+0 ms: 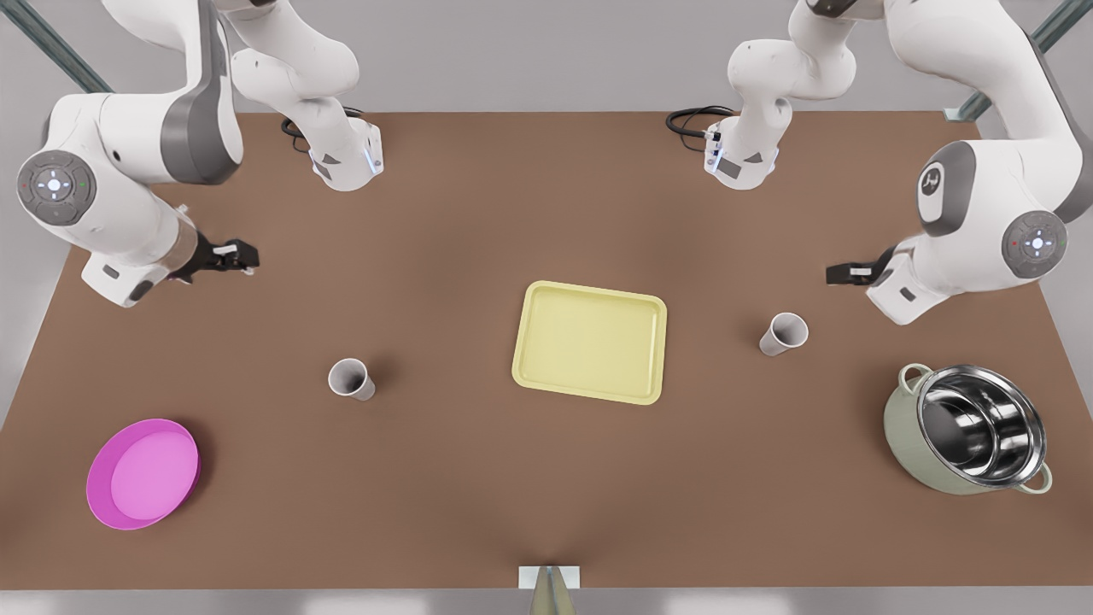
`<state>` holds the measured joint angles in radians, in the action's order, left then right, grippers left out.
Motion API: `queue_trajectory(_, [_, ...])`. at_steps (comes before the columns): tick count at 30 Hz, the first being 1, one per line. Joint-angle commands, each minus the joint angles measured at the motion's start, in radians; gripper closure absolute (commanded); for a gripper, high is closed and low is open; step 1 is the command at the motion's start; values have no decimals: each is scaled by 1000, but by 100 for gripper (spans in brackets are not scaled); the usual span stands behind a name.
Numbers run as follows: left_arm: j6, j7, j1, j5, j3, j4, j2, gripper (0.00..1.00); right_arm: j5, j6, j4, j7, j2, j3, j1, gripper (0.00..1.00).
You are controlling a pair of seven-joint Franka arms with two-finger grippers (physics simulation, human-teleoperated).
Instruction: Use both arms to respectively pick up the white IKEA cups from the middle-left and middle-right positions, then place the white IKEA cups onto the middle-middle tray, ensuring that the cups remain upright and do not tip over
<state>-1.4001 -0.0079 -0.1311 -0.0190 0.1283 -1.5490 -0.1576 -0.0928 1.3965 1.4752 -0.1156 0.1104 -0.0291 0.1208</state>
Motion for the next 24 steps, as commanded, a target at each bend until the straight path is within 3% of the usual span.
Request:
queue_trajectory(1, [-165,-147,-1,-16,2,3,0,0,-1,136,3,-101,-2,-2,-1,0])
queue_trajectory(4, [-204,-150,-1,-19,8,-41,-3,0,-4,134,7,-107,25,-5,-3,0])
queue_trajectory(7, [-629,-112,-1,-29,53,-395,-11,0,-10,170,-29,-93,170,-5,-3,0])
queue_trajectory(10, [-769,-80,7,-58,54,-474,-40,0,4,283,-35,-62,276,-5,-4,0])
queue_trajectory(24, [-850,-80,24,-58,76,-634,-88,0,145,679,126,-52,374,-3,-9,0])
